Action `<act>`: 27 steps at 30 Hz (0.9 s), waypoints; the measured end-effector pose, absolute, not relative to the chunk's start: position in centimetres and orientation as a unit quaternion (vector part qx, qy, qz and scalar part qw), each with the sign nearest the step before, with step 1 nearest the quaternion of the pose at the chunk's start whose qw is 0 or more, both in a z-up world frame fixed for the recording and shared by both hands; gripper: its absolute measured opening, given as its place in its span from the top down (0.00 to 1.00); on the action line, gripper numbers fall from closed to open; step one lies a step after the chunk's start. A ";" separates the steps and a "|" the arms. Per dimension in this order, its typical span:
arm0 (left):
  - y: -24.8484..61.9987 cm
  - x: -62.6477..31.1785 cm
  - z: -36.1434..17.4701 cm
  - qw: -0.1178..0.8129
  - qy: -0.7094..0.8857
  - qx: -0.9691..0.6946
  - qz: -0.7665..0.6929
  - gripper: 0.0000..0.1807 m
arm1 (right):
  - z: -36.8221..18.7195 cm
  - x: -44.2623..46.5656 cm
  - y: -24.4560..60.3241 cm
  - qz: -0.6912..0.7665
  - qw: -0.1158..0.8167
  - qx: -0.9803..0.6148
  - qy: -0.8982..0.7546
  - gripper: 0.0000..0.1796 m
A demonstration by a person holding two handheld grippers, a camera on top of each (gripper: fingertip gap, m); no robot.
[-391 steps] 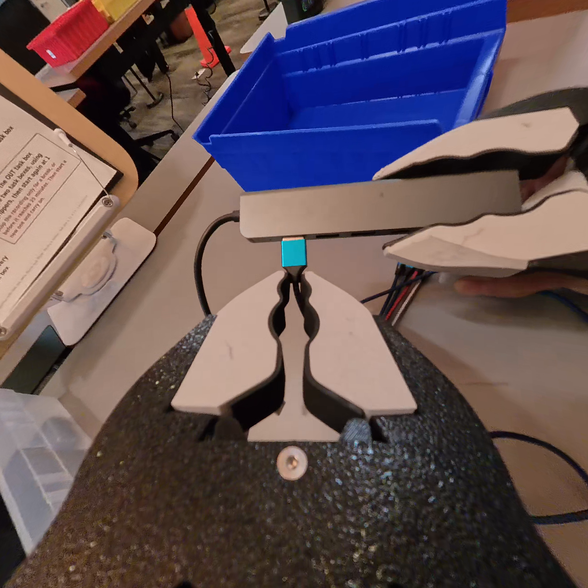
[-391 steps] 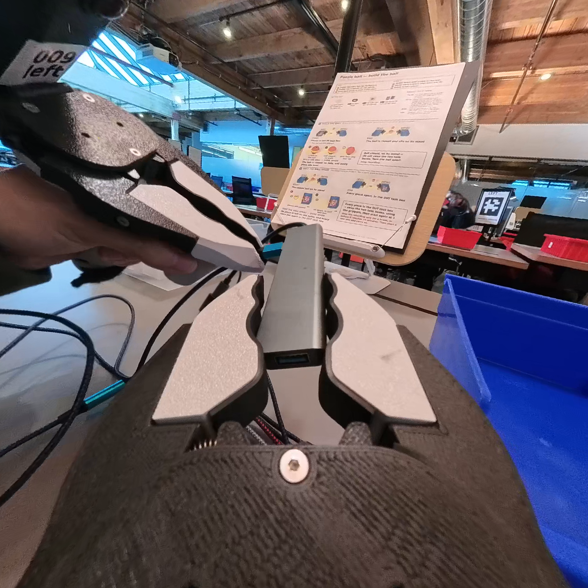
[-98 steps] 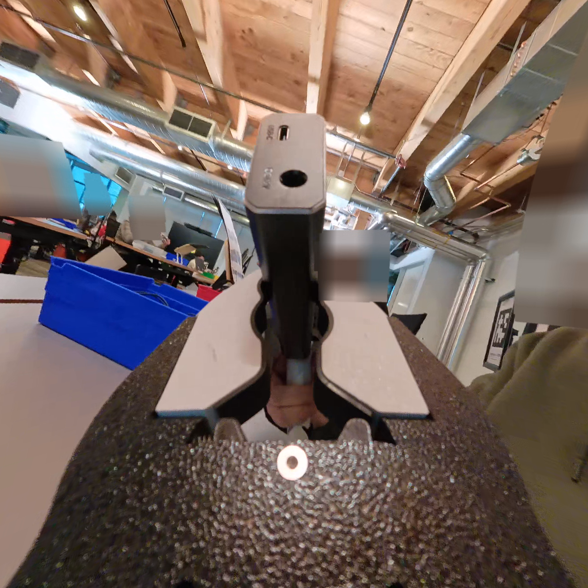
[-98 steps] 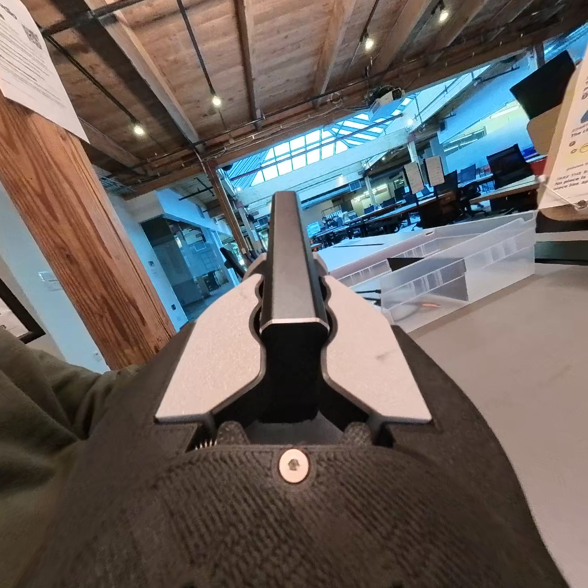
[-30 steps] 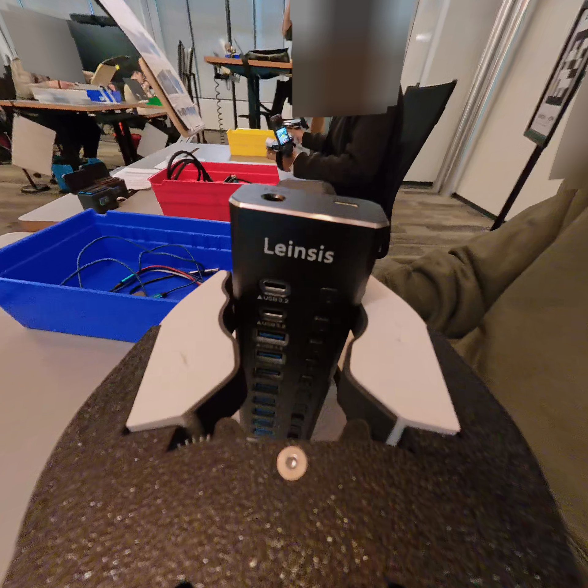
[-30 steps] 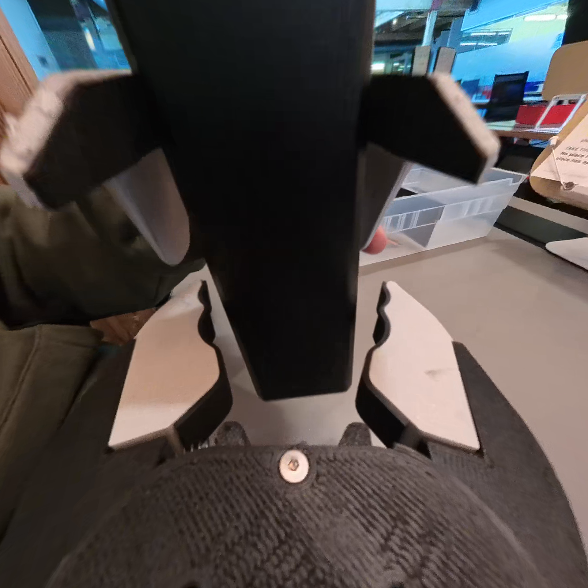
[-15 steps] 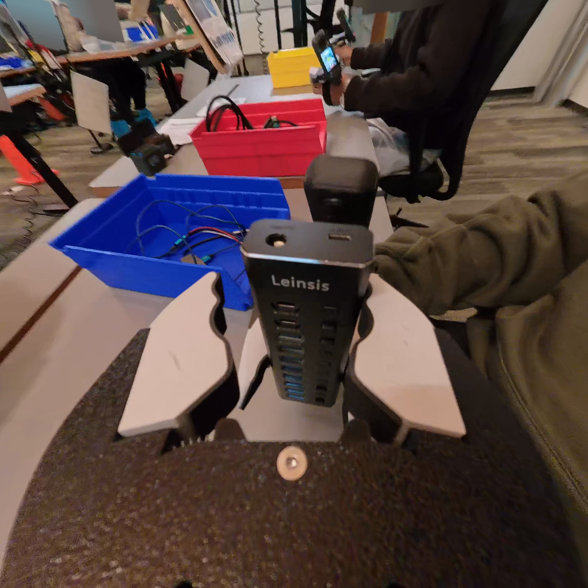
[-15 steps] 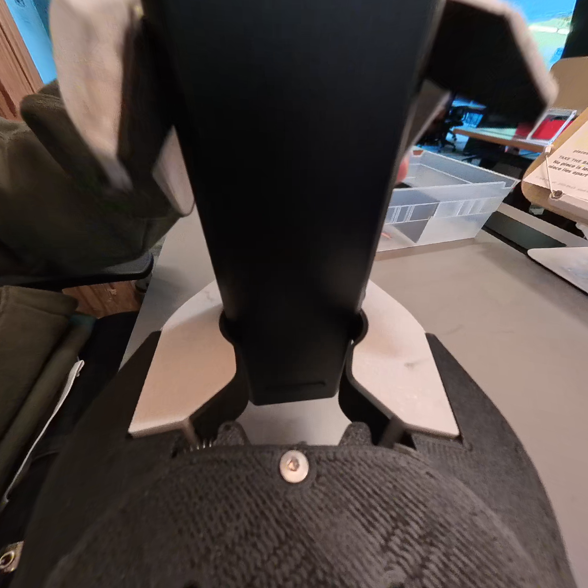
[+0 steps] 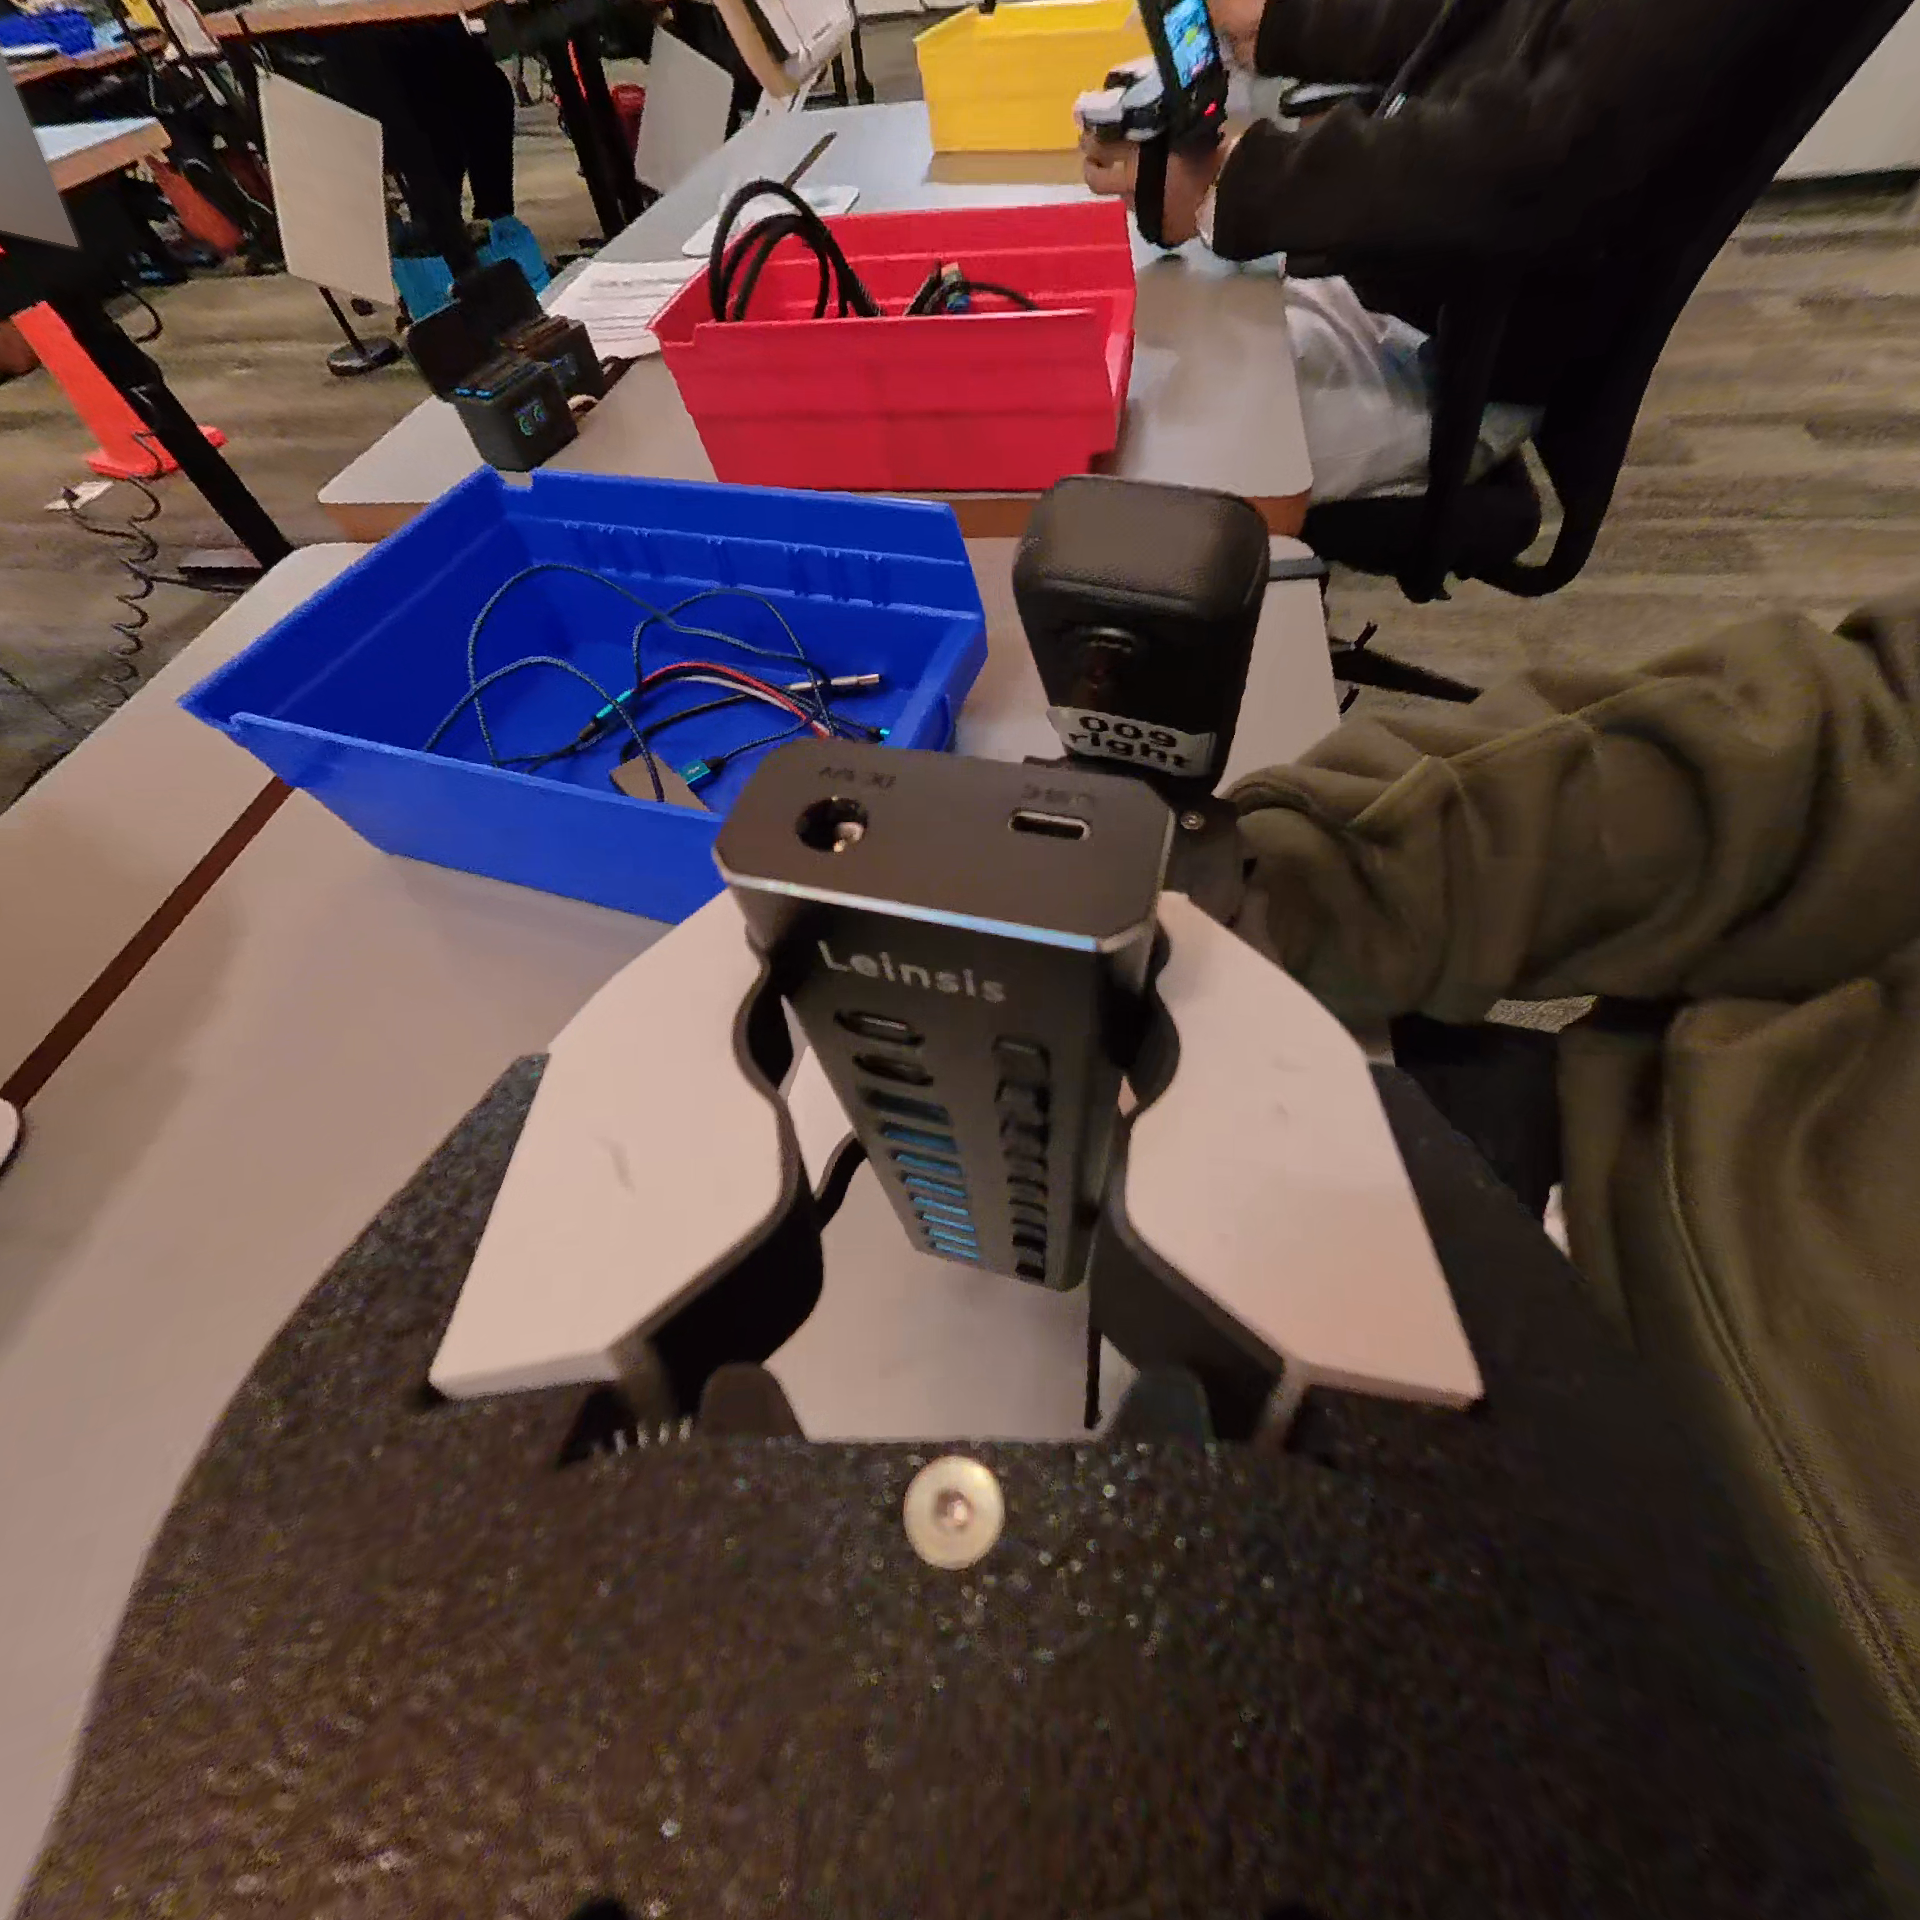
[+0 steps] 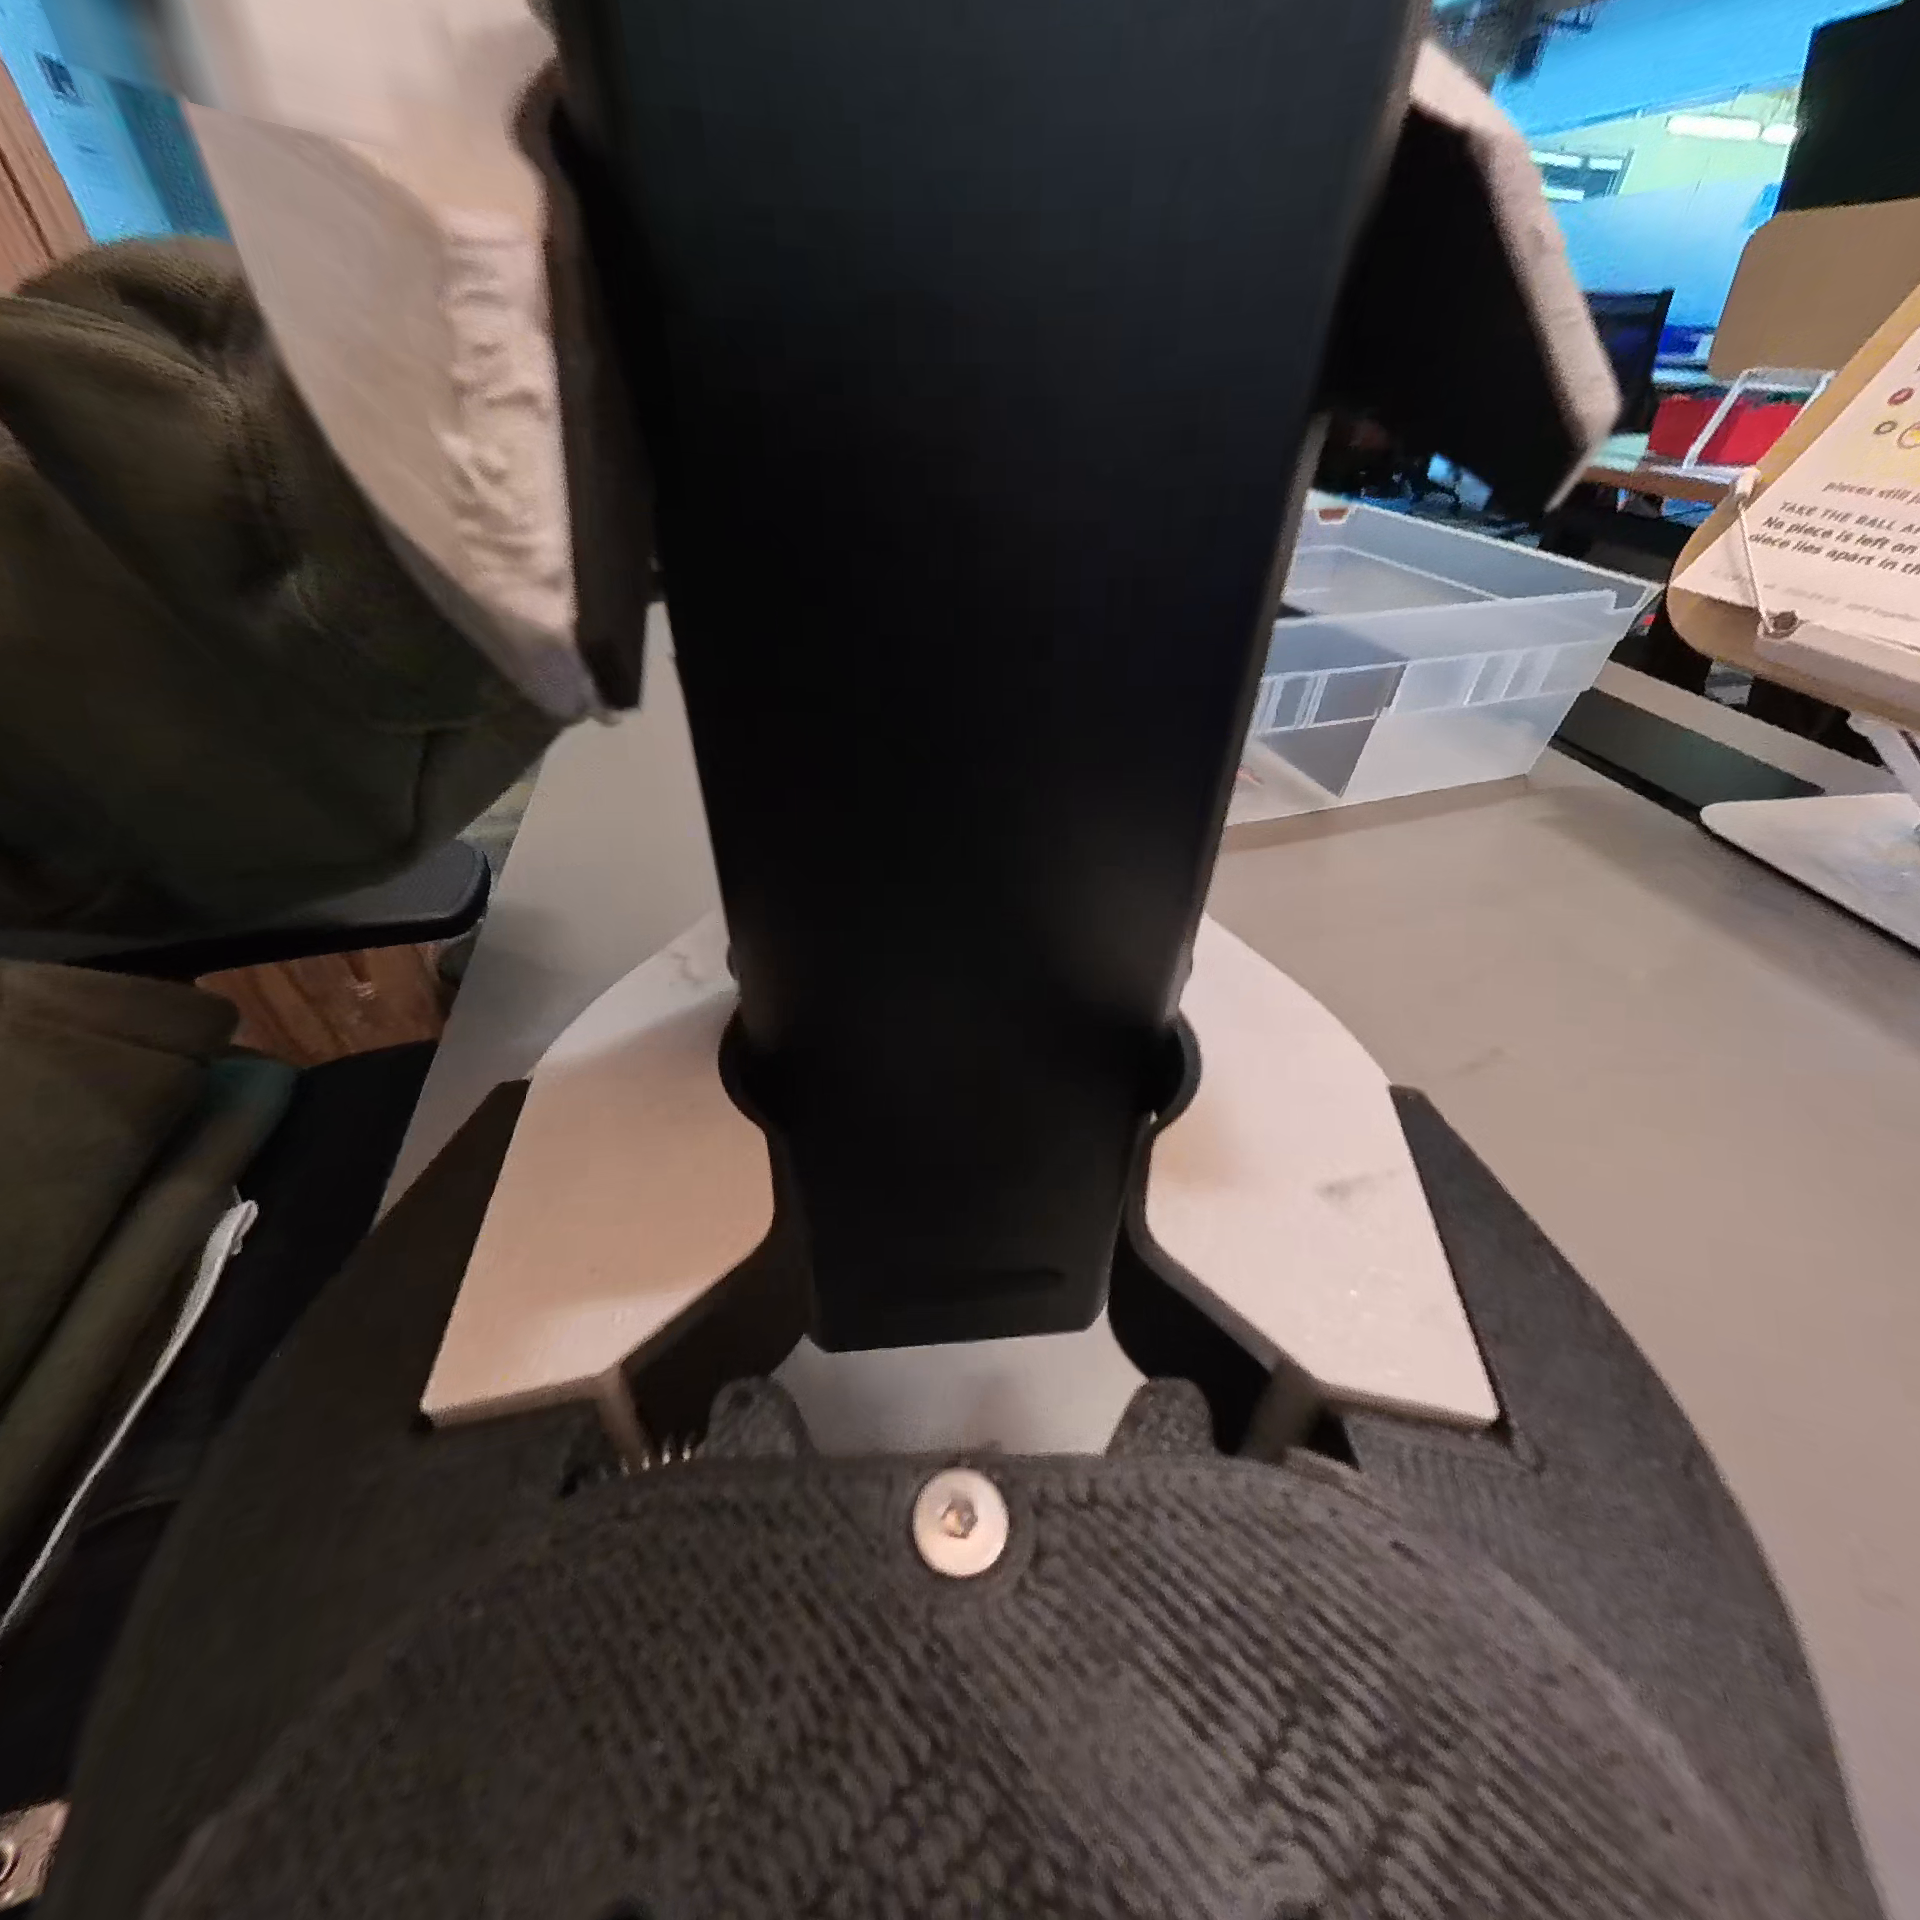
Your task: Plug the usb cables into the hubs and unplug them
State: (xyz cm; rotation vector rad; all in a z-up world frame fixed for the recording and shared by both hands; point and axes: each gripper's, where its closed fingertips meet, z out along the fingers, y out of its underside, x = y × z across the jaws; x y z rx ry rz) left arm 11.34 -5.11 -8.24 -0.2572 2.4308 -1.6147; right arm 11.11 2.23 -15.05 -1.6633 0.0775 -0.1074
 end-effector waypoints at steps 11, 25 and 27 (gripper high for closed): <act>-5.8 11.0 -9.0 0.102 0.833 -0.079 -0.538 0.65 | -13.7 11.1 2.7 -0.053 0.695 -0.715 0.056 0.59; -5.0 11.9 -9.8 0.101 0.813 -0.129 -0.559 0.57 | -14.3 12.8 1.4 -0.057 0.700 -0.707 0.077 0.59; -4.3 11.8 -9.2 0.110 0.796 -0.138 -0.579 0.57 | -14.2 13.3 0.9 -0.053 0.708 -0.698 0.088 0.59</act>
